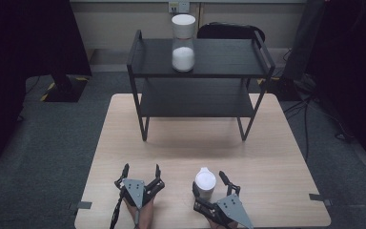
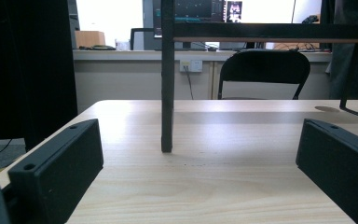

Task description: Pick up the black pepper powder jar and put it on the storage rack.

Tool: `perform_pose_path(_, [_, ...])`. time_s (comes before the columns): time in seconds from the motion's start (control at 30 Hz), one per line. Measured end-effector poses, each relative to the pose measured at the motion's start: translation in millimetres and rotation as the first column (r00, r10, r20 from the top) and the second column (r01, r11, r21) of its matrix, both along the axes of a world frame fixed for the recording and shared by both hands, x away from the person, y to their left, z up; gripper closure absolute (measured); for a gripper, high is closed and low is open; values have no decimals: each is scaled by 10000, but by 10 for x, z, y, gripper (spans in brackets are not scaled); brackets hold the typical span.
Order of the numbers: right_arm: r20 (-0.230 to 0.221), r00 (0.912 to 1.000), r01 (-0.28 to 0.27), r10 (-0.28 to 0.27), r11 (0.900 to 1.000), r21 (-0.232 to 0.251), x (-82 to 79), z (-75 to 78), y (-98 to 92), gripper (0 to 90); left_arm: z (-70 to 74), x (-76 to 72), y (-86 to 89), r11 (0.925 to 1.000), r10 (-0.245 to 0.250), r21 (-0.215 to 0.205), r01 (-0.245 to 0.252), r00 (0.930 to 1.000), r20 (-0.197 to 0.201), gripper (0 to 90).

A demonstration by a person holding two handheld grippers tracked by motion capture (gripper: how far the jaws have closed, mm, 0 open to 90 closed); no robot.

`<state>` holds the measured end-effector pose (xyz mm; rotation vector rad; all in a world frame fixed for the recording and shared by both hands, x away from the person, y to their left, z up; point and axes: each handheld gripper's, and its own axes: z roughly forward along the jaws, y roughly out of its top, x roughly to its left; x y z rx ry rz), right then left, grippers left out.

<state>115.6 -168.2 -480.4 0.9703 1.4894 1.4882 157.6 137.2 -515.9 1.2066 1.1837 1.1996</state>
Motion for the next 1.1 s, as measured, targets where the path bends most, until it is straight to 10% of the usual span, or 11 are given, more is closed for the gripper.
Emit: perform_pose_path(1.1, [-700,9975,135,-125,9998,135,-3,-145,51,296,-1,0,0,10000,-1,-7,1,10000,5,0])
